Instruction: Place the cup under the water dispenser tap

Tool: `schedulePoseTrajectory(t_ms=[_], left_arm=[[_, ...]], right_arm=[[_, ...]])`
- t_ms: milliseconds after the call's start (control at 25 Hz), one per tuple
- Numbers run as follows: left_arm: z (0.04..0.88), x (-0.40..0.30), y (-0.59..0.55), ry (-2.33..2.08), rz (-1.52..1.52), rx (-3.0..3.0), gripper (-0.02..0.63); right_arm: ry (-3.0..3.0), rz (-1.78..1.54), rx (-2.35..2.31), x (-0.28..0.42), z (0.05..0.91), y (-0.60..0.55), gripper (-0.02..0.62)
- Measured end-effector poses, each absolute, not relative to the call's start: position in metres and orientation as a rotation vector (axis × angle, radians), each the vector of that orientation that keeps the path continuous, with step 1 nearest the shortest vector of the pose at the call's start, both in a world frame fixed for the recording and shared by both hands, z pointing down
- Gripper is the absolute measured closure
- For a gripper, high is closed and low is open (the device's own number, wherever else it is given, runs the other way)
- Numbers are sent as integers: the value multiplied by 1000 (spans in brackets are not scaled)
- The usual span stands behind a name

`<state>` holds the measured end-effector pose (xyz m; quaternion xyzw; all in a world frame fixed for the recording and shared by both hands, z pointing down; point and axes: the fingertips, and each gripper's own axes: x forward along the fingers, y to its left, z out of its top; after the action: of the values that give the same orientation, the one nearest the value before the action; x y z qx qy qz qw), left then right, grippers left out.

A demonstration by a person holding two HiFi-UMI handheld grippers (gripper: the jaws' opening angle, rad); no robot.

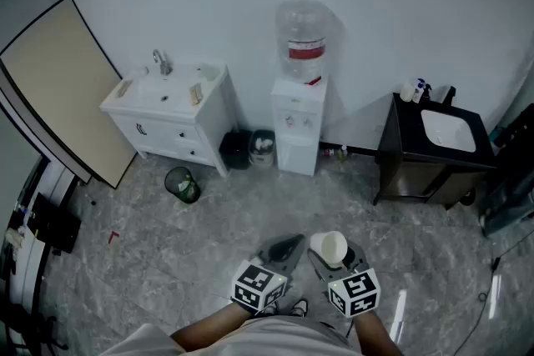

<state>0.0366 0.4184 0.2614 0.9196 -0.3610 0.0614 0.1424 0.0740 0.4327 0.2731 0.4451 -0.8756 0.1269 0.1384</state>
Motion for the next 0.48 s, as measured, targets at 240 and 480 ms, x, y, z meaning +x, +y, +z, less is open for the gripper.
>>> schedulePoseTrajectory(t_ms=[240,480], left_arm=[[260,50,418,-1042,183,2652,601],[268,60,422,-1039,203,2640,601]], right_arm=[[-2536,376,1282,87,273,431,327],[-2551,395,1274,96,277,433,327]])
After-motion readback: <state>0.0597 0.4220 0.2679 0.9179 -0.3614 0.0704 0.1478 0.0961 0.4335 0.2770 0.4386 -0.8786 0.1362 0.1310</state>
